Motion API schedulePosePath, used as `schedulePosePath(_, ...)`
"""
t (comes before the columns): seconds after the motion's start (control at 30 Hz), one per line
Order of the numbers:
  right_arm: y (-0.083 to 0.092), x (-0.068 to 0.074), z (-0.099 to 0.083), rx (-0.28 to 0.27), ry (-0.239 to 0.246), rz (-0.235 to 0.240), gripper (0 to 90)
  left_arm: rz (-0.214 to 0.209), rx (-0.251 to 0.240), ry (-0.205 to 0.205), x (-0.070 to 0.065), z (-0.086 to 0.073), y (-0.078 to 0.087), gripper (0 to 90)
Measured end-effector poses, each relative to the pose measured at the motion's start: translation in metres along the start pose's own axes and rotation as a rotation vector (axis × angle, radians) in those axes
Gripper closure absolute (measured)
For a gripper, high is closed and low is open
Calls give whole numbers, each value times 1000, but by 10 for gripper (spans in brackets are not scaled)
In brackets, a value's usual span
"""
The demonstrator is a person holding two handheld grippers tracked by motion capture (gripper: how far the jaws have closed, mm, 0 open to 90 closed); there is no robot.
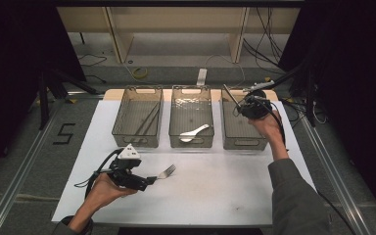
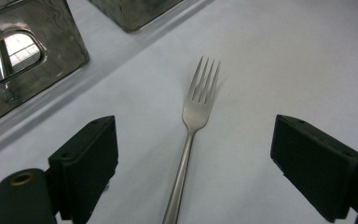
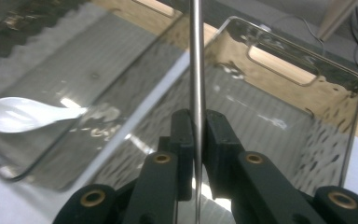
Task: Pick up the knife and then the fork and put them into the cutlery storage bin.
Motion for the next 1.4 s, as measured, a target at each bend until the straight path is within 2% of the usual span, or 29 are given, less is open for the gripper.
schedulePosePath(0.2,-17,-9,8,37,-36,-26,834,5,12,-7,0,-1,-2,144)
schedulePosePath(0.33,-28,-13,9,67,-47,-44,833,34,30,-11,2,-3,-4,144)
schedulePosePath(0.4,-33,-16,8,83,-48,-66,833,25,30,-13,1,-3,-4,144)
schedulePosePath(0.5,-39,-17,6,100,-55,-69,833,-19,-6,3,-3,1,-1,144)
schedulePosePath(0.67,-50,-21,3,129,-69,-88,824,-2,17,-16,-3,0,-3,144)
schedulePosePath(0.73,-53,-21,2,130,-86,-82,778,-5,6,-7,-4,1,-2,144)
schedulePosePath(0.8,-50,-19,7,92,-108,-66,735,-2,6,-10,-2,0,-2,144)
schedulePosePath(0.93,-42,-14,13,86,-82,-85,605,1,8,-9,-2,0,-1,144)
schedulePosePath(1.03,-34,-8,16,57,-88,-58,520,3,10,-9,-1,0,-1,144)
schedulePosePath(1.13,-27,2,15,51,-71,-18,445,1,7,-1,0,0,-1,144)
schedulePosePath(1.23,-19,13,11,35,-58,30,414,-1,2,6,1,0,0,144)
schedulePosePath(1.4,-3,32,-1,0,-44,107,359,6,30,15,4,-4,0,149)
Point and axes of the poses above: each handheld gripper's, and its own axes: y roughly backward along the jaws, z roughly out of its top, x roughly to its left, the point moved 9 cm from there along -y, roughly forward along the jaws, and after that the axes turned 12 degrees about x, right-handed, at the moved point
